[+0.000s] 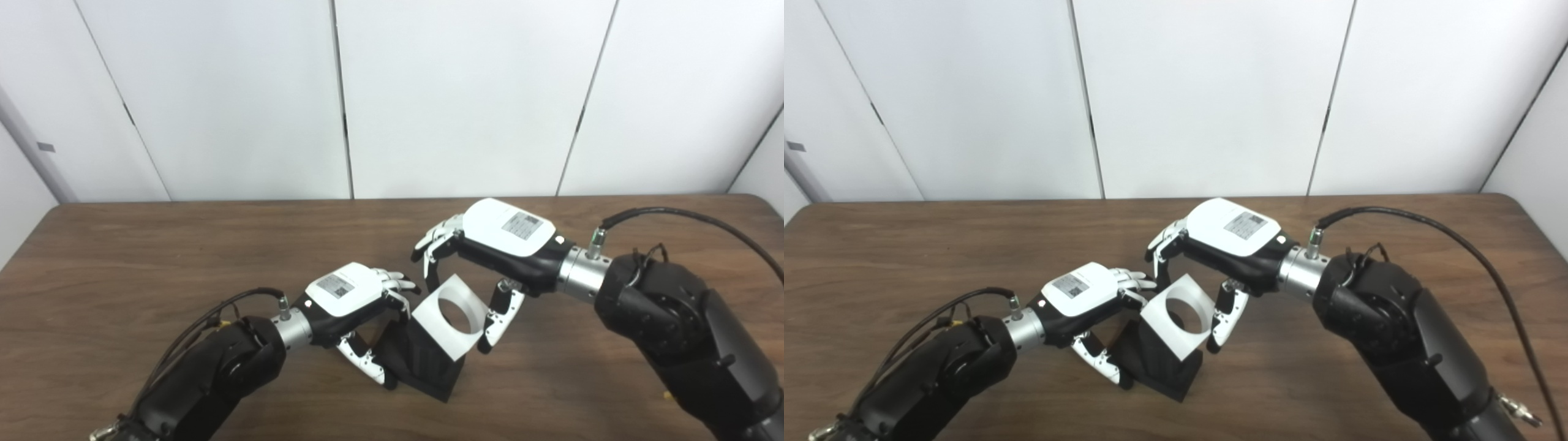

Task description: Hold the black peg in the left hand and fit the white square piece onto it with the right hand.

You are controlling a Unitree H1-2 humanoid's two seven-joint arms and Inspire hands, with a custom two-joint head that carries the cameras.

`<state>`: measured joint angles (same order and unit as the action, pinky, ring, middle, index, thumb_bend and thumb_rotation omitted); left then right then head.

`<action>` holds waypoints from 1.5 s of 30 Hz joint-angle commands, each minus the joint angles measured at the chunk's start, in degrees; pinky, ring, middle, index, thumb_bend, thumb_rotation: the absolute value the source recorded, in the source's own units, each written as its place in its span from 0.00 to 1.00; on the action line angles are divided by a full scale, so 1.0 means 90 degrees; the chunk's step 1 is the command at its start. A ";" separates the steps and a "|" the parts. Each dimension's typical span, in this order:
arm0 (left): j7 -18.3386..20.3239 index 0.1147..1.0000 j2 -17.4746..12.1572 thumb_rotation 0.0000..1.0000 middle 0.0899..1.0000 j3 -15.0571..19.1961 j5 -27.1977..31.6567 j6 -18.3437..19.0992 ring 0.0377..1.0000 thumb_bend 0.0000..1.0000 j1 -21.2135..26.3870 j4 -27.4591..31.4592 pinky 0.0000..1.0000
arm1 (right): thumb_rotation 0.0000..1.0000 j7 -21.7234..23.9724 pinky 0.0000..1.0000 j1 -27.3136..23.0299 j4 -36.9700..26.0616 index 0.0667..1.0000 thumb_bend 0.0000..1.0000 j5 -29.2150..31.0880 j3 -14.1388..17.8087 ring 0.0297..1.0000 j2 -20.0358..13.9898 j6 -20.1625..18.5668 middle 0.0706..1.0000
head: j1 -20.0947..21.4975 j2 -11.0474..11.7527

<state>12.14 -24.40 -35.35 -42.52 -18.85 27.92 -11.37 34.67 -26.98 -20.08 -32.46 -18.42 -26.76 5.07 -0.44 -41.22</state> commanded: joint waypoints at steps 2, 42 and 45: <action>0.0562 0.42 -0.0068 0.08 0.88 -0.0316 -0.0455 0.0123 0.92 0.52 -0.0254 -0.0154 0.89 | 0.14 -0.0172 0.77 -0.0207 -0.0031 0.44 0.52 0.0037 0.0076 0.78 0.0020 0.0194 0.74 | -0.0008 -0.0011; 0.0701 0.42 -0.0023 0.08 0.90 -0.0398 -0.0531 0.0244 0.92 0.52 -0.0272 -0.0004 0.89 | 0.14 -0.0288 0.77 -0.0229 0.0745 0.44 0.52 -0.0249 -0.0301 0.79 0.0731 0.0292 0.74 | -0.0100 -0.0062; 0.0679 0.42 -0.0021 0.08 0.89 -0.0406 -0.0533 0.0226 0.92 0.52 -0.0278 0.0002 0.88 | 0.14 -0.0265 0.77 -0.0263 0.0742 0.44 0.52 -0.0277 -0.0333 0.79 0.0837 0.0243 0.74 | -0.0106 -0.0084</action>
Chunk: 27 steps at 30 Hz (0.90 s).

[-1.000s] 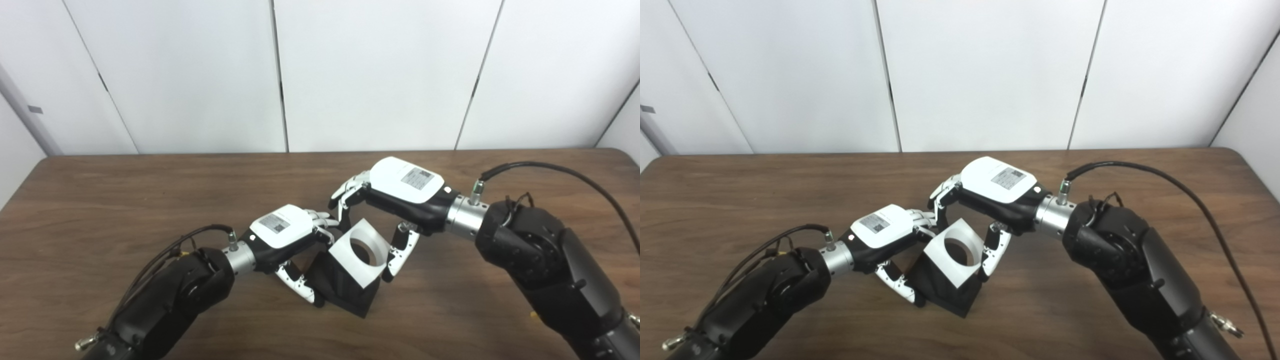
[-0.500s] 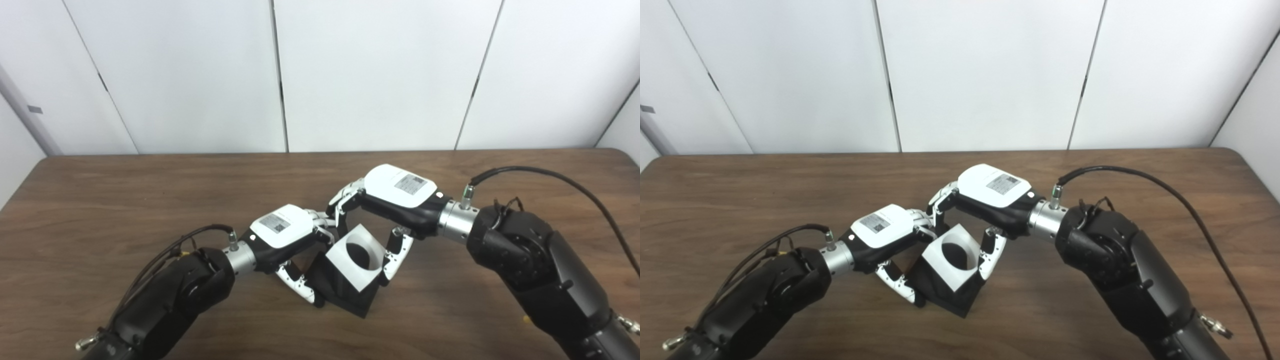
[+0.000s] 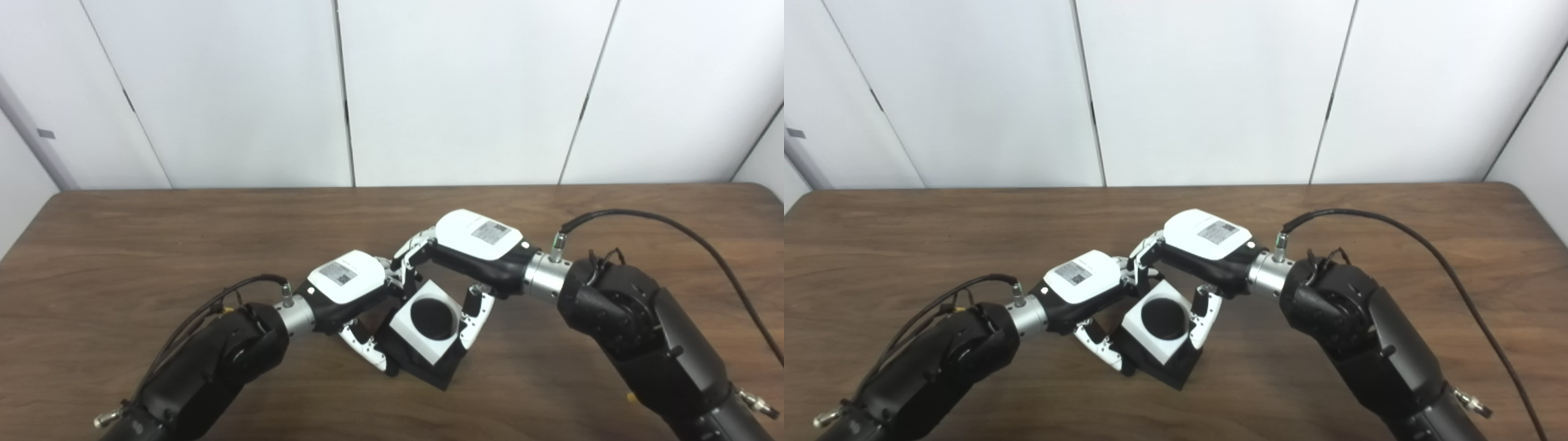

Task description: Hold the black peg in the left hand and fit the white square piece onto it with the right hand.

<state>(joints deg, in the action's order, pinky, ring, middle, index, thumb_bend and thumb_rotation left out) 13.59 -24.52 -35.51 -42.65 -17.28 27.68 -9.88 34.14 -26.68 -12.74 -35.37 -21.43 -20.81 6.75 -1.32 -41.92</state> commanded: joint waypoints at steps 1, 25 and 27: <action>0.0550 0.42 -0.0011 0.08 0.89 -0.0400 -0.0536 0.0068 0.92 0.52 -0.0247 -0.0150 0.88 | 0.14 -0.0185 0.77 -0.0313 -0.0074 0.44 0.52 0.0020 -0.0018 0.79 0.0210 0.0031 0.74 | -0.0009 -0.0012; 0.0577 0.42 -0.0081 0.08 0.89 -0.0371 -0.0469 0.0144 0.92 0.52 -0.0259 -0.0093 0.90 | 0.27 0.1188 0.80 -0.0534 -0.0249 0.68 0.89 -0.0223 -0.0444 0.83 -0.0169 -0.1106 0.82 | 0.0032 -0.0048; 0.0589 0.42 -0.0089 0.08 0.89 -0.0369 -0.0461 0.0146 0.92 0.52 -0.0263 -0.0088 0.90 | 0.27 0.1215 0.80 -0.0530 -0.0269 0.69 0.90 -0.0223 -0.0436 0.83 -0.0203 -0.1145 0.83 | 0.0039 -0.0046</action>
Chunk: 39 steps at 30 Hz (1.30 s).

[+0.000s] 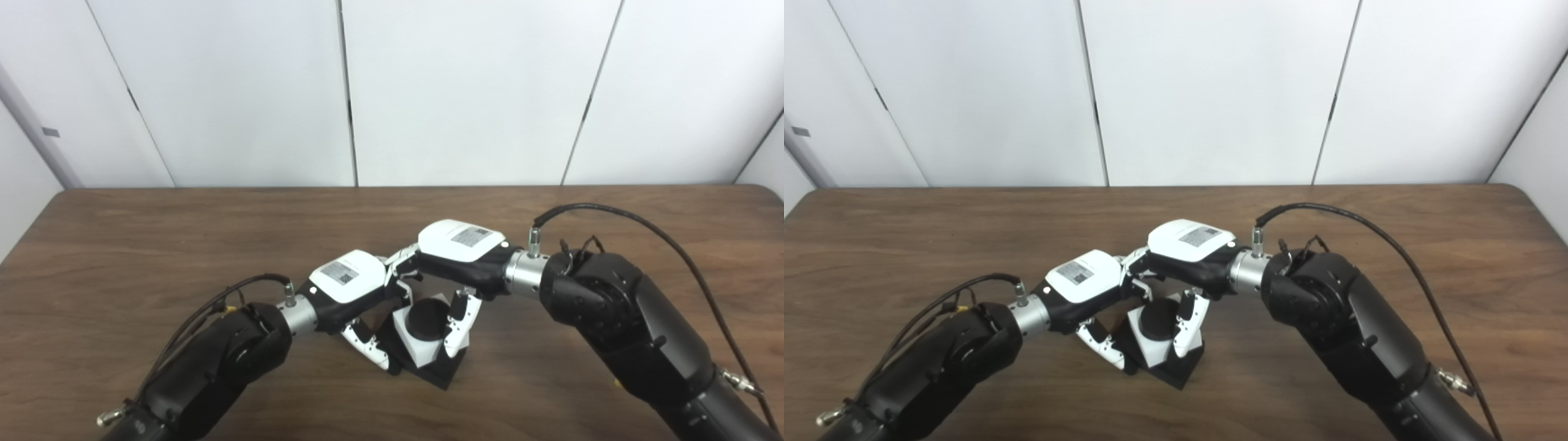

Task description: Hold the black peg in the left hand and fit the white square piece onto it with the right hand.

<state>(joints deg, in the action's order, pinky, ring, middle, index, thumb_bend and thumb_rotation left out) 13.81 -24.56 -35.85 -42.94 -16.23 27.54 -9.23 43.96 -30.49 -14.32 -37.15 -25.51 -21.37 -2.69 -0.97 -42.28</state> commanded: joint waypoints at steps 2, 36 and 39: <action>0.0571 0.42 -0.0097 0.08 0.89 -0.0342 -0.0442 0.0016 0.92 0.52 -0.0243 -0.0161 0.89 | 0.26 0.0155 0.79 -0.0104 -0.0126 0.70 0.90 -0.0029 0.0027 0.84 -0.0184 -0.0144 0.83 | 0.0009 -0.0012; 0.0492 0.42 -0.0153 0.07 0.88 -0.0238 -0.0342 -0.0057 0.92 0.52 -0.0245 -0.0240 0.90 | 0.09 -0.1140 0.63 0.0729 -0.0415 0.66 0.80 0.0547 0.1931 0.75 -0.0743 -0.0351 0.77 | 0.0169 0.0059; 0.0455 0.42 -0.0159 0.08 0.88 -0.0240 -0.0357 -0.0087 0.91 0.52 -0.0249 -0.0267 0.89 | 0.05 -0.1916 0.60 0.1205 -0.0257 0.69 0.74 0.0639 0.2256 0.73 -0.0521 -0.0099 0.74 | 0.0177 0.0076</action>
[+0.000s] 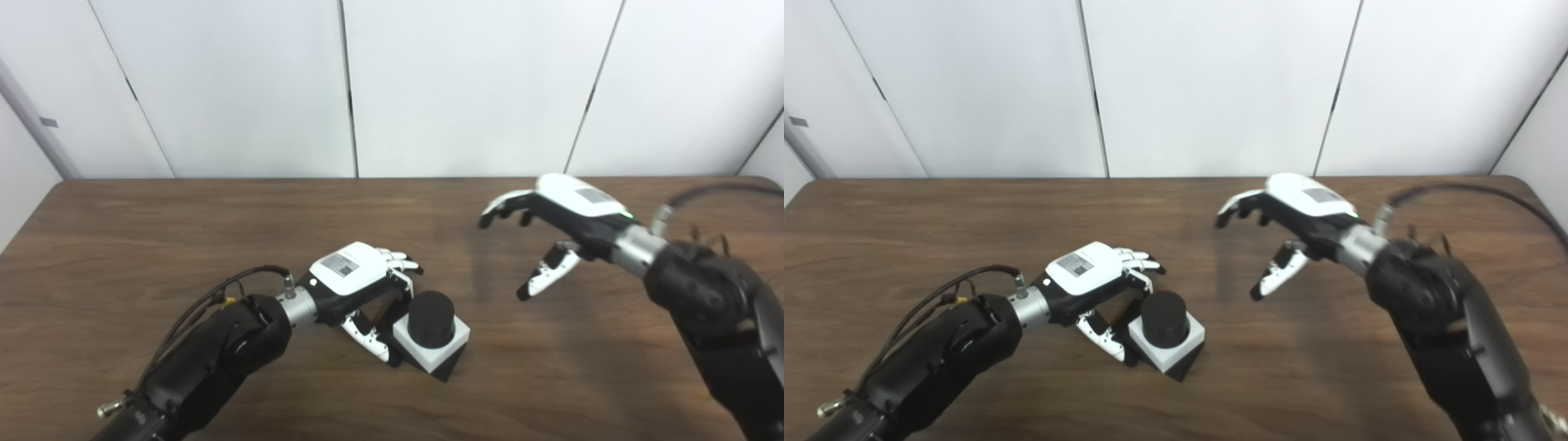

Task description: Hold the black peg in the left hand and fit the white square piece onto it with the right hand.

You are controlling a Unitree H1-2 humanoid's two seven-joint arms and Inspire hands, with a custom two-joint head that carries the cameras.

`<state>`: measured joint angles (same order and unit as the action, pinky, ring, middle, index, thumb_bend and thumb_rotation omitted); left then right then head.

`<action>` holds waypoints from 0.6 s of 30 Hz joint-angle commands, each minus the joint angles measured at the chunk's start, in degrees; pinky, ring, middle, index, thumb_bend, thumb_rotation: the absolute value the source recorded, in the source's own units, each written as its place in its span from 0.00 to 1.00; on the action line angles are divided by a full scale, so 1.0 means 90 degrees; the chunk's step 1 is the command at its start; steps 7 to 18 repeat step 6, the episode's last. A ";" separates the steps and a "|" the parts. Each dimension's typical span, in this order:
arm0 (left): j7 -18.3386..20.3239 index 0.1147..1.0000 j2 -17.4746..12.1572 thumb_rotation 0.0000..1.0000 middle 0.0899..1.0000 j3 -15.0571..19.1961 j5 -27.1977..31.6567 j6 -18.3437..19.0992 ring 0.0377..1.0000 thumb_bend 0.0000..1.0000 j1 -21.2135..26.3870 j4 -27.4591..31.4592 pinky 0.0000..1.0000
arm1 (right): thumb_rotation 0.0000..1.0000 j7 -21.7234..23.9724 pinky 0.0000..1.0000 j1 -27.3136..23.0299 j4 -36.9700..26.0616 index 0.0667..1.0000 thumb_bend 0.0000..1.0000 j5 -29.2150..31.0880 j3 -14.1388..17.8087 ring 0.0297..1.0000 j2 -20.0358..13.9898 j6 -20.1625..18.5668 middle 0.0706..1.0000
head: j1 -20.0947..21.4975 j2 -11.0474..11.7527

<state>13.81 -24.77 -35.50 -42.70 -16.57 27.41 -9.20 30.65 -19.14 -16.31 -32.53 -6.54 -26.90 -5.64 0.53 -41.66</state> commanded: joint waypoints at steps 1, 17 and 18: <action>0.0455 0.42 -0.0141 0.08 0.88 -0.0282 -0.0400 -0.0049 0.91 0.52 -0.0231 -0.0272 0.89 | 0.04 -0.0704 0.60 0.0098 0.0056 0.70 0.73 0.0214 0.0247 0.73 0.0187 0.0332 0.74 | 0.0008 0.0004; 0.0390 0.42 -0.0157 0.08 0.88 -0.0285 -0.0477 -0.0047 0.91 0.52 -0.0230 -0.0295 0.88 | 0.02 -0.2019 0.58 0.0720 0.0406 0.72 0.69 0.0532 0.0735 0.69 0.0849 0.0636 0.73 | 0.0019 -0.0002; 0.0390 0.42 -0.0157 0.08 0.88 -0.0285 -0.0477 -0.0047 0.91 0.52 -0.0230 -0.0295 0.88 | 0.02 -0.2019 0.58 0.0720 0.0406 0.72 0.69 0.0532 0.0735 0.69 0.0849 0.0636 0.73 | 0.0019 -0.0002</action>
